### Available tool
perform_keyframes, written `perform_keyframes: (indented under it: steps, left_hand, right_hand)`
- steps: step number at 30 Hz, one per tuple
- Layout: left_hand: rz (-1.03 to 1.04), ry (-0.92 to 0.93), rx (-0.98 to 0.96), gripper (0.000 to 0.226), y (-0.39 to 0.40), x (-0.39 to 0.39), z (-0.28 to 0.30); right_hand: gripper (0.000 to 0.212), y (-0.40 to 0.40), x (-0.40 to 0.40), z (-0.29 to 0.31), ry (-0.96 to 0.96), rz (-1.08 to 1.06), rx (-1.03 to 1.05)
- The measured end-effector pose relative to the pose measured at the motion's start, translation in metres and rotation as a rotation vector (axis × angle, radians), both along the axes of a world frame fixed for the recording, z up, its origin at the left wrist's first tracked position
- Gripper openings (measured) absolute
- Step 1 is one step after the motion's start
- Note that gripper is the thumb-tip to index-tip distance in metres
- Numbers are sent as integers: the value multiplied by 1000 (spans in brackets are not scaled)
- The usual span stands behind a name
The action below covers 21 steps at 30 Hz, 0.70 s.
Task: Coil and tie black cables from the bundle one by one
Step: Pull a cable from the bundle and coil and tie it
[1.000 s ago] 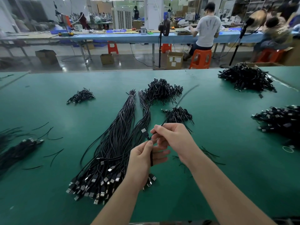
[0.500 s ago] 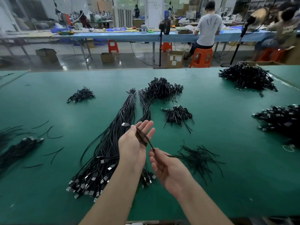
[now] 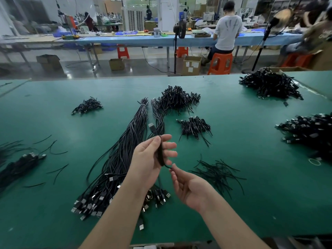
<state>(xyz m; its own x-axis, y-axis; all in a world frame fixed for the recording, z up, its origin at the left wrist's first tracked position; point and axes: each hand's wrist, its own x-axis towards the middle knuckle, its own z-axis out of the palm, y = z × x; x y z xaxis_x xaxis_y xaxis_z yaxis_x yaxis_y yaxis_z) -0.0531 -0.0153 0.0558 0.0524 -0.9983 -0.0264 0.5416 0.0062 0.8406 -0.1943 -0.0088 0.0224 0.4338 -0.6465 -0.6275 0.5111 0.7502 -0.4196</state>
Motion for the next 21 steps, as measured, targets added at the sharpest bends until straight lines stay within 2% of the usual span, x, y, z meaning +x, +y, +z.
perform_keyframes:
  steps: [2, 6, 11, 16, 21]
  left_hand:
    - [-145, -86, -29, 35, 6, 3, 1]
    - [-320, -241, -16, 30, 16, 0, -3]
    - [-280, -369, 73, 30, 20, -4, -12]
    - [-140, -430, 125, 28, 19, -11, -18]
    - [112, -254, 177, 26, 8, -16, -22]
  right_hand:
    - [17, -9, -8, 0, 70, 5, -72]
    - [33, -27, -14, 13, 272, 112, -400]
    - [13, -45, -19, 35, 485, 62, -626]
    - [9, -45, -21, 57, 737, -57, -919]
    - [4, -20, -16, 60, 862, -55, -1076]
